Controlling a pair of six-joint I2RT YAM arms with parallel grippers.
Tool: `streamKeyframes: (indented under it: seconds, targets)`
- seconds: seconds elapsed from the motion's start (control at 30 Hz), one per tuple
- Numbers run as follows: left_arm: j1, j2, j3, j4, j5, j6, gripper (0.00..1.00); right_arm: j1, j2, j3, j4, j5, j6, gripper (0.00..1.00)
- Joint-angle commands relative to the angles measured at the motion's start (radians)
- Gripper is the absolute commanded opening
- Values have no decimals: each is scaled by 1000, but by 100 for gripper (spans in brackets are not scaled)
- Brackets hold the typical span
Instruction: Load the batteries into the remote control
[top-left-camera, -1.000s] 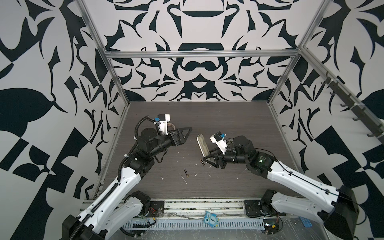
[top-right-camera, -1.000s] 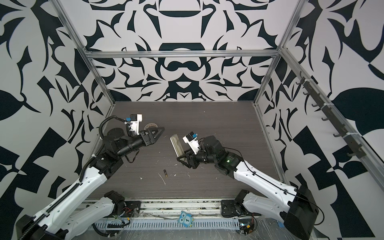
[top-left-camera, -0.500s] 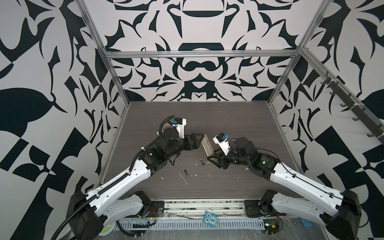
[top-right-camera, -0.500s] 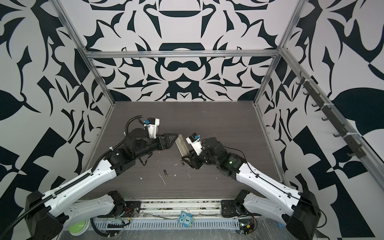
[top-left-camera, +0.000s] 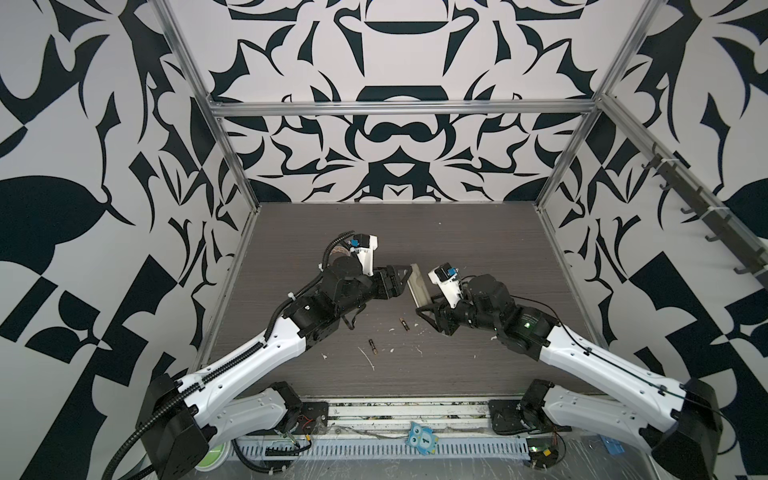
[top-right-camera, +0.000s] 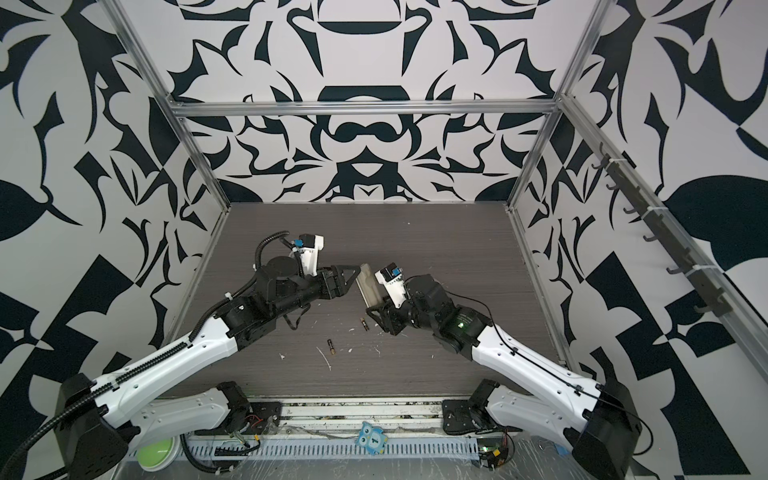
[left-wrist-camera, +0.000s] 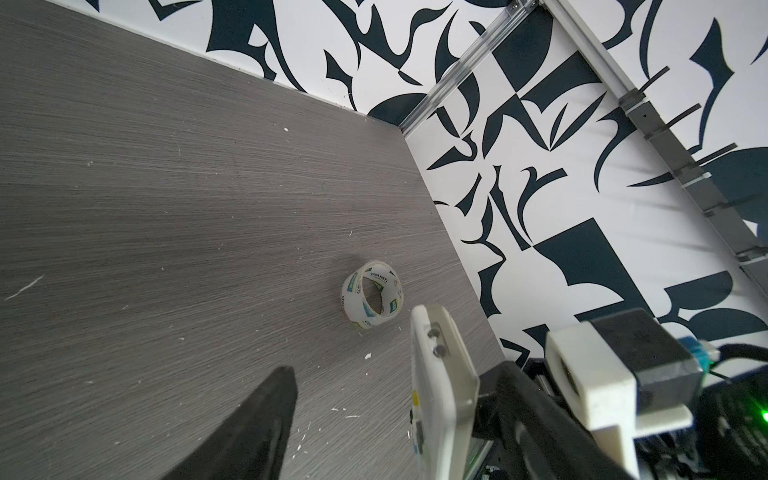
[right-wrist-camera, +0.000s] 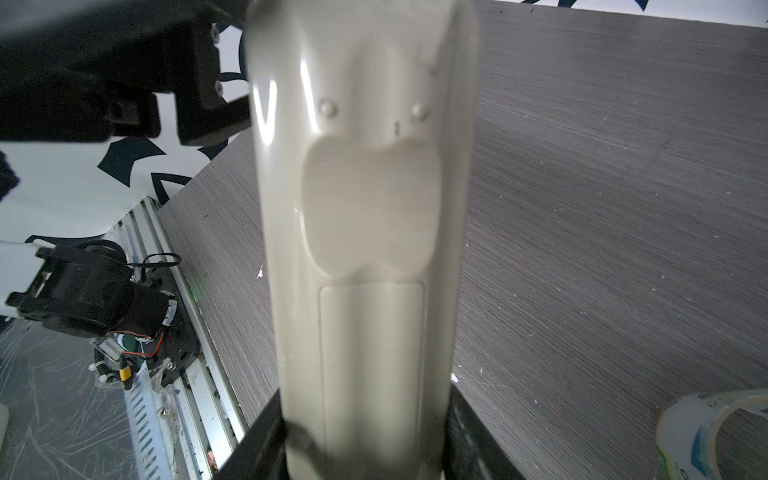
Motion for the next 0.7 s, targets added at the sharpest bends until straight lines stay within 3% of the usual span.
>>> streamKeyframes:
  seconds: [0.0, 0.33, 0.67]
  targets:
    - [-8, 3, -4, 60, -17, -20, 80, 4, 3, 34, 64, 12, 12, 0]
    - [-26, 32, -23, 130, -89, -84, 72, 4, 12, 37, 76, 27, 20, 0]
    - [-64, 66, -8, 136, -133, -103, 73, 4, 12, 30, 89, 49, 26, 0]
